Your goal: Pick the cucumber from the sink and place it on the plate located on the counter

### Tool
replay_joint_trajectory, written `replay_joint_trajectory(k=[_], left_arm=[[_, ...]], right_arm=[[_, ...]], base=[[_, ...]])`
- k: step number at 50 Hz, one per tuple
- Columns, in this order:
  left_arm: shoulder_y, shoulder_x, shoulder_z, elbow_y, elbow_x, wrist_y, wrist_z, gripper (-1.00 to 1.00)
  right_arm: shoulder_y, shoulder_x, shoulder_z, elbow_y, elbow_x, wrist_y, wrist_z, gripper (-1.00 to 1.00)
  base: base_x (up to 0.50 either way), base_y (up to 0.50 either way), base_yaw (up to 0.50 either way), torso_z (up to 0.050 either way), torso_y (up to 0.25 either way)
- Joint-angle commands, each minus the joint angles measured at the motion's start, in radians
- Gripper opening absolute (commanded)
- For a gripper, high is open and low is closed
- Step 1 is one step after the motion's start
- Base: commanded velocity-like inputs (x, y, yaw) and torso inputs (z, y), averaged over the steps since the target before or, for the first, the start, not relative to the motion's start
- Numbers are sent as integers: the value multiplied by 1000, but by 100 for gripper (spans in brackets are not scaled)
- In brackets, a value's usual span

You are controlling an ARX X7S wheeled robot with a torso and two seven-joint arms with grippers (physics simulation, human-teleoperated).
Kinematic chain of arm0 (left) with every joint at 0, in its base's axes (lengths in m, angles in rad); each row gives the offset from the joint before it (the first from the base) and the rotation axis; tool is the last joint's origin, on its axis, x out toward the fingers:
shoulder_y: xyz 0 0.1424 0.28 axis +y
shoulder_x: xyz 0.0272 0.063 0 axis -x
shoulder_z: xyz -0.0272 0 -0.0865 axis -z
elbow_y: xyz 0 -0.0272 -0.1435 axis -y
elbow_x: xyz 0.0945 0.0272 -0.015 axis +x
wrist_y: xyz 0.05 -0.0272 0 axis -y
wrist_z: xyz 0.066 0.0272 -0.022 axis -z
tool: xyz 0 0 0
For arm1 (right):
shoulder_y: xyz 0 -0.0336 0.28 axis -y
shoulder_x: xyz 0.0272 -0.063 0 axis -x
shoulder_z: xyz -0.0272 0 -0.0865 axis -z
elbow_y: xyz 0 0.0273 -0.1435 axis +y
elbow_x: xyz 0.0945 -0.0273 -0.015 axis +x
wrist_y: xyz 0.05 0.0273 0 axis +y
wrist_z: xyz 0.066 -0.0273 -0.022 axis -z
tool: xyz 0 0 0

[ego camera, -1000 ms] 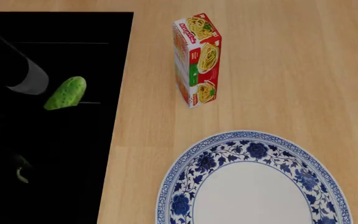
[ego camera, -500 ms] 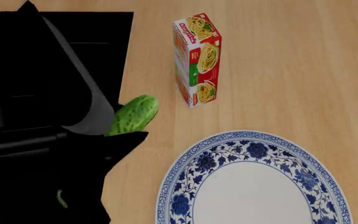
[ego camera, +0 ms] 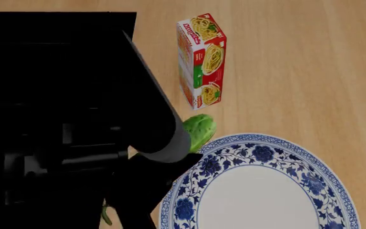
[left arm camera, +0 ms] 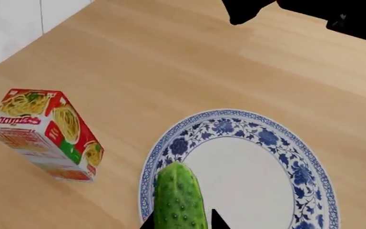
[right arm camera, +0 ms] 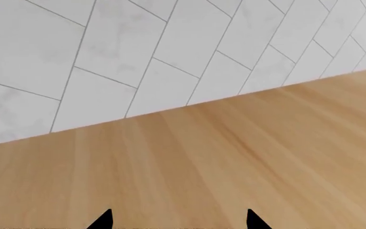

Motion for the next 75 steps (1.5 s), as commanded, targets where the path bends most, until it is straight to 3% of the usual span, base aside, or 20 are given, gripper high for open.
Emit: replay_joint_trajectory(k=[1, 19, 34, 75], left_arm=[[-8, 77, 32, -43, 78, 1, 47, -100], [-13, 196, 68, -126, 264, 35, 189, -100], [15, 244, 111, -160, 362, 102, 252, -100], [55, 276, 296, -207, 452, 269, 339, -100]], right_arm=[[-15, 0, 5, 8, -1, -13, -5, 100], [-26, 11, 18, 2, 9, -5, -2, 100], [-41, 6, 16, 13, 2, -30, -8, 100], [-60, 1, -1, 50, -13, -76, -16, 100]], base=[[0, 0, 0, 0, 0], [0, 0, 0, 0, 0], [0, 0, 0, 0, 0], [0, 0, 0, 0, 0]])
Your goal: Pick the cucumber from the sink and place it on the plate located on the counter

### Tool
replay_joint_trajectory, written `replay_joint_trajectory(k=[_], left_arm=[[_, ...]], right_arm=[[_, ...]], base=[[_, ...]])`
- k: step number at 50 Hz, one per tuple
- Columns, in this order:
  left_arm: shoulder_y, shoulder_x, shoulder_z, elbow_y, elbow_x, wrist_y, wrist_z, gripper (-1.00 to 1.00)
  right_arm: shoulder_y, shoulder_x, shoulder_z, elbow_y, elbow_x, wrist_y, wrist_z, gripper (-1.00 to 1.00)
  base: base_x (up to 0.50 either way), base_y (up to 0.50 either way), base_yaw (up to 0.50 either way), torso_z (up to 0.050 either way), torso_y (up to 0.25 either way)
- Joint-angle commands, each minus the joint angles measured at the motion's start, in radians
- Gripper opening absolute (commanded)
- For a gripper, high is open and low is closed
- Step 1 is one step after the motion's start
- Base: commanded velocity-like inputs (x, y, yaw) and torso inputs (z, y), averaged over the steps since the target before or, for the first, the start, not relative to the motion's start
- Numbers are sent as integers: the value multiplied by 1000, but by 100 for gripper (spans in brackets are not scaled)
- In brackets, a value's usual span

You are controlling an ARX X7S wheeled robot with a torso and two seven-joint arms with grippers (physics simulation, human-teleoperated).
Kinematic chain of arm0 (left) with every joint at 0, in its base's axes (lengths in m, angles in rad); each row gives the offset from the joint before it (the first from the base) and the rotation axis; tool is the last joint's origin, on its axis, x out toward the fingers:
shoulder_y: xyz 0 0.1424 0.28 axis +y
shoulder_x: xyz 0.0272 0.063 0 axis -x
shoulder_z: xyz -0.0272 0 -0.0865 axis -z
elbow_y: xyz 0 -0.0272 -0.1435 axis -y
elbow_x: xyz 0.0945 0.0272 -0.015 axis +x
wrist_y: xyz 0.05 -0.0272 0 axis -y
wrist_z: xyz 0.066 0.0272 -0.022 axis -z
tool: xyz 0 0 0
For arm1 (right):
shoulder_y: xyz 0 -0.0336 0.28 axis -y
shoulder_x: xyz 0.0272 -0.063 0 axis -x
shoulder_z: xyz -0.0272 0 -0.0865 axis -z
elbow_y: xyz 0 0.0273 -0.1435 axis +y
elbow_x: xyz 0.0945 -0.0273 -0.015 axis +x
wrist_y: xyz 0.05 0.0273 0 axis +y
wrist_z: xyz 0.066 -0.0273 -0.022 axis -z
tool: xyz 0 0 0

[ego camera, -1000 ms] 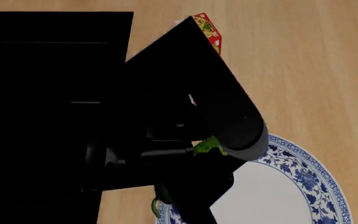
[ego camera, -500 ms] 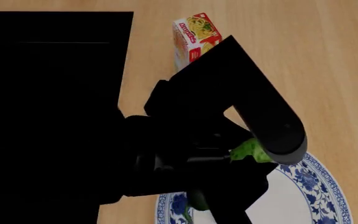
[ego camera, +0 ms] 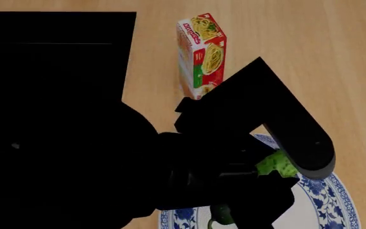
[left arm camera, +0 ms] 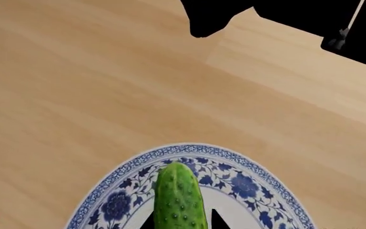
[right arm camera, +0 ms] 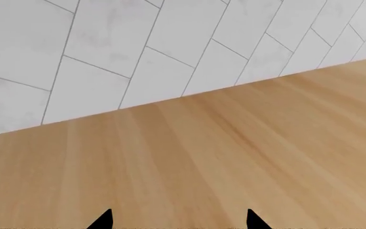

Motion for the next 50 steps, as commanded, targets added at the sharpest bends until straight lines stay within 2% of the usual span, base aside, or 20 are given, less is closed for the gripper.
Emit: replay_joint_trajectory(k=[1, 50], left_arm=[[-2, -1, 51, -6, 1, 44, 11, -100], [30, -6, 209, -7, 43, 139, 49, -100]], right_arm=[[-19, -2, 0, 16, -9, -26, -10, 100], [-87, -13, 38, 31, -10, -79, -25, 100]], base=[[0, 0, 0, 0, 0], [0, 0, 0, 0, 0]])
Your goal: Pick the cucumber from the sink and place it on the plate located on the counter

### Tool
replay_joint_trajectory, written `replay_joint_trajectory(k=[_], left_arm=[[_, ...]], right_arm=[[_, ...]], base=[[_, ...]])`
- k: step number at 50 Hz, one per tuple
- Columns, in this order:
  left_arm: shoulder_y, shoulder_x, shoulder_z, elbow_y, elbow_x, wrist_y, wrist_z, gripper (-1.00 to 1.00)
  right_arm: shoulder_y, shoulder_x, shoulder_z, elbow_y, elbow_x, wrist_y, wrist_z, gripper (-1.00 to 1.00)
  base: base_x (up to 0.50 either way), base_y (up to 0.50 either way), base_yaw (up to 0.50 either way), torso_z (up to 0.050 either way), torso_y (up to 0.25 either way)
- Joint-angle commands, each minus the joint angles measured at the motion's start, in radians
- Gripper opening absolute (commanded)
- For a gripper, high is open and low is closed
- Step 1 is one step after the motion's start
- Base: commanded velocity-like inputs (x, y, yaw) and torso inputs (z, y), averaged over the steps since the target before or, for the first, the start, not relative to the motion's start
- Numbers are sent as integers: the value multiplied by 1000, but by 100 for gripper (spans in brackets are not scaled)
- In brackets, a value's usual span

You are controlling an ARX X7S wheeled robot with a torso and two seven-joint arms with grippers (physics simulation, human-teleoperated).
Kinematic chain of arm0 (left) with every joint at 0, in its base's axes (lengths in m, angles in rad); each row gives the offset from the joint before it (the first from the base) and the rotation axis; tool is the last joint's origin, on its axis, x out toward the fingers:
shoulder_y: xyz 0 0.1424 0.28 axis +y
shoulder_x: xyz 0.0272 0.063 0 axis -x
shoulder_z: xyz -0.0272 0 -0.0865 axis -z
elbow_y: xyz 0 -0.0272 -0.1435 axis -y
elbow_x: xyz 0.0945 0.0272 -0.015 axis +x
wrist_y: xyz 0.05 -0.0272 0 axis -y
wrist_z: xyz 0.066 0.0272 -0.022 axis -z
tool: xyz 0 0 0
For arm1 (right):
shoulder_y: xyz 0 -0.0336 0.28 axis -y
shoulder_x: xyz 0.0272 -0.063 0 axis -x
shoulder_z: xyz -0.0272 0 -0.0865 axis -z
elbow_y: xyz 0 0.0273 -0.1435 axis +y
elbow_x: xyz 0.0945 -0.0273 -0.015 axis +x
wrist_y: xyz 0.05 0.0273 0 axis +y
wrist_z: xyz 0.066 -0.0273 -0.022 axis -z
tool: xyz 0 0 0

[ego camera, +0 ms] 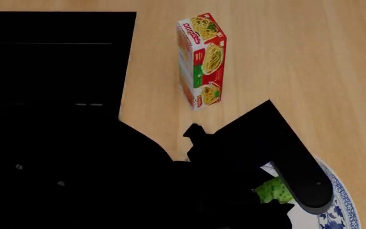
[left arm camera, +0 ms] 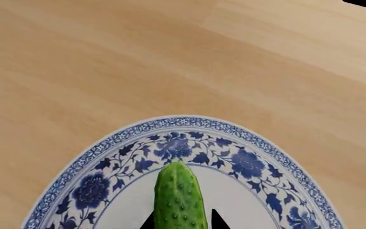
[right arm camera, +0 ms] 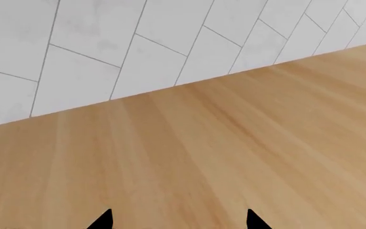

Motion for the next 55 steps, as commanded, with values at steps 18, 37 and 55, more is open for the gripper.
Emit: replay_joint_trajectory(k=[18, 37, 55], left_arm=[[20, 1, 80, -5, 12, 51, 12, -100], [3, -3, 114, 1, 11, 66, 23, 100], [-66, 0, 93, 19, -53, 72, -11, 100]], right_arm=[[-50, -4, 43, 5, 5, -32, -13, 100], [-54, -4, 48, -3, 13, -27, -9, 100], [-58, 3, 64, -14, 28, -15, -4, 100]], base=[[0, 0, 0, 0, 0], [0, 0, 0, 0, 0], [0, 0, 0, 0, 0]])
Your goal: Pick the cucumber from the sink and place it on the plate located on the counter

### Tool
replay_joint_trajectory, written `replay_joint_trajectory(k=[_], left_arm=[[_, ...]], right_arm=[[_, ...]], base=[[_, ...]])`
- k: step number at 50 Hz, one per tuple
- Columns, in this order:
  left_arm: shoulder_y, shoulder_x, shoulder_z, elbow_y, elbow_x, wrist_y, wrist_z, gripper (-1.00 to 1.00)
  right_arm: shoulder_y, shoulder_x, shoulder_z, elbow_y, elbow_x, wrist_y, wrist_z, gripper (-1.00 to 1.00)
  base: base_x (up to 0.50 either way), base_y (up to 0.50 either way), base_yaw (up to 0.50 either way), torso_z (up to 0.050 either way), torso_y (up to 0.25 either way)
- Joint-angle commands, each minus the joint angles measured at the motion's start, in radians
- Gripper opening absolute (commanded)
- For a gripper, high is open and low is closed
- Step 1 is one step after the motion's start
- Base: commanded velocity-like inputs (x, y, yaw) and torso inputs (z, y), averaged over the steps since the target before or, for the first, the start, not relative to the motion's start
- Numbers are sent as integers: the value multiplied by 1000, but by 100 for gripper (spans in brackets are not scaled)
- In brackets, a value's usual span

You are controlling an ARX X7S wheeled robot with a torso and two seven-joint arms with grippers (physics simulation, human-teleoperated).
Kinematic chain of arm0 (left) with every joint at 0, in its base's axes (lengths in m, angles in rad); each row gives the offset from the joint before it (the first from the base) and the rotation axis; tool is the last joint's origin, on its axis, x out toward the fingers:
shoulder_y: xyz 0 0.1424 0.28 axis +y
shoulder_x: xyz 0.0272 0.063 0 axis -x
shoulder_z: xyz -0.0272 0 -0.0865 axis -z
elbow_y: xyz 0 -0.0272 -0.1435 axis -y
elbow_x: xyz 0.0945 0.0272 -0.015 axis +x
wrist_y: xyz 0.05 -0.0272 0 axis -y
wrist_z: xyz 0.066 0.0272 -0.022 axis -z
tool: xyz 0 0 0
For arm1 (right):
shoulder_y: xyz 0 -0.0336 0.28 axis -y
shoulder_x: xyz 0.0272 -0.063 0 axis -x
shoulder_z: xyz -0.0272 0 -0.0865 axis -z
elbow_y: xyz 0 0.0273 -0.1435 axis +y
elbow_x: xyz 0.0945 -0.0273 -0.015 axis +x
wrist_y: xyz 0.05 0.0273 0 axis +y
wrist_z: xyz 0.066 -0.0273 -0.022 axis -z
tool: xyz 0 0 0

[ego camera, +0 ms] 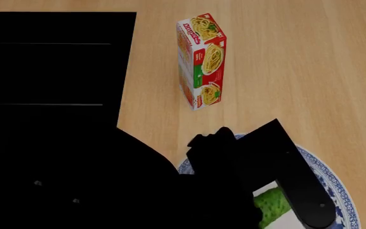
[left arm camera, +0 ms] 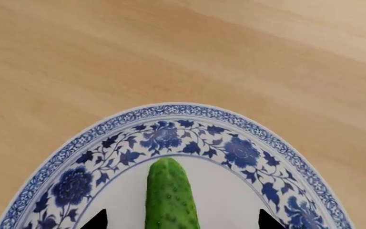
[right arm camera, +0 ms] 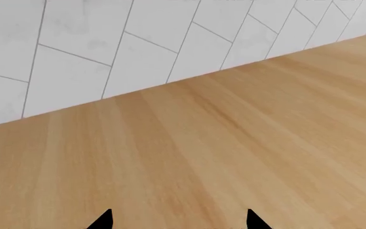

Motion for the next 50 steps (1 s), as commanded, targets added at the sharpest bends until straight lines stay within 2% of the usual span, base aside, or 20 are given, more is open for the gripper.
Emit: replay_joint_trajectory(k=[1, 17, 30, 50], left_arm=[[-57, 1, -20, 11, -50, 0, -23, 100], [-129, -24, -54, 18, -95, 10, -34, 100], [-168, -77, -92, 22, -113, 23, -20, 100], [-167, -231, -154, 68, -124, 50, 8, 100]], right_arm=[[1, 4, 10, -11, 12, 12, 5, 100], [17, 6, 1, -19, 21, 23, 15, 100], [30, 1, -10, -17, 24, 24, 23, 100], [37, -5, -9, -11, 31, 16, 25, 100]], base=[[0, 0, 0, 0, 0], [0, 0, 0, 0, 0], [0, 0, 0, 0, 0], [0, 0, 0, 0, 0]])
